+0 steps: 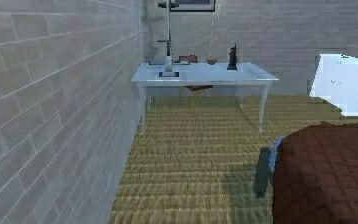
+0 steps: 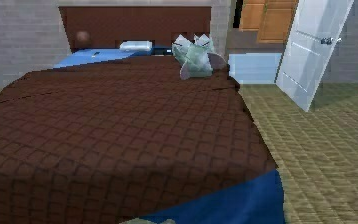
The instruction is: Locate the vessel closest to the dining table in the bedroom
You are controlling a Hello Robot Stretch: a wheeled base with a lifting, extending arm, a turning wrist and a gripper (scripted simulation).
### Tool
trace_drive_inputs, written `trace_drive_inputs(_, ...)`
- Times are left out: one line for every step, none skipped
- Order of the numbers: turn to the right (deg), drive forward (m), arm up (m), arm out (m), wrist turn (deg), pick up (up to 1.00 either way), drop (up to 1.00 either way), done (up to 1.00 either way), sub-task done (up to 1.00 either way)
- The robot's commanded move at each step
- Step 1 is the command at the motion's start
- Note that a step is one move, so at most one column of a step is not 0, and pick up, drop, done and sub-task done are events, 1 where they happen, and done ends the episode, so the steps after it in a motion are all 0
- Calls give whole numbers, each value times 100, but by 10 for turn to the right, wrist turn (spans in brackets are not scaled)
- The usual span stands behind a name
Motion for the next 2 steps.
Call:
trace_drive_inputs(-30,0,0,0,0,0,0,0,0)
trace_drive_inputs(0,100,0,0,0,0,0,0,0)
